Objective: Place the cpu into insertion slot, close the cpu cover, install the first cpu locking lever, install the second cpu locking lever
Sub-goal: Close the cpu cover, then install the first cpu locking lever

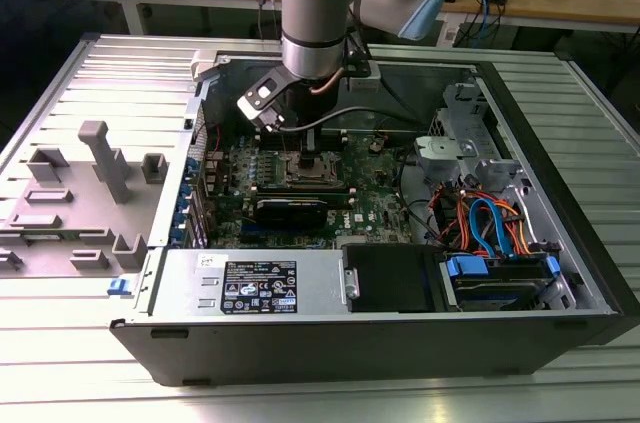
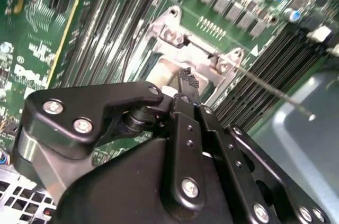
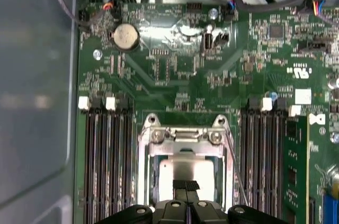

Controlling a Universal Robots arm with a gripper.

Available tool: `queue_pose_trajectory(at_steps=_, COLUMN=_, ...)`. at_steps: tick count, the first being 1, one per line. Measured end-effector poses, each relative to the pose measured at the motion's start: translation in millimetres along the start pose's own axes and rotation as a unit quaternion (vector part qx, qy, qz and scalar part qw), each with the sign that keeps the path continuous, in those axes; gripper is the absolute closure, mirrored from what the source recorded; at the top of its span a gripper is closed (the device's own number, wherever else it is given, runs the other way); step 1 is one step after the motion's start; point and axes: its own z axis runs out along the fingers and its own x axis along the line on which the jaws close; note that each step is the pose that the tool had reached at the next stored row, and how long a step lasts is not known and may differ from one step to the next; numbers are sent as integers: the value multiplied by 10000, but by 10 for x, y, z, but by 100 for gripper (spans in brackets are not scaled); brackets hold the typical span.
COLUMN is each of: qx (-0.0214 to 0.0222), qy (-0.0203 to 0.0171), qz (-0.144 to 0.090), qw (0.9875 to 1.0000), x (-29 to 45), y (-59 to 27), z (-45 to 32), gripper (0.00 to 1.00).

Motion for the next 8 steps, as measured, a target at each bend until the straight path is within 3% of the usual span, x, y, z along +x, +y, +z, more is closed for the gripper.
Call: queue_pose_trajectory(at_steps=8, qx=0, qy=0, qz=0, qw=10000, x=0, y=15, z=1, gripper=89)
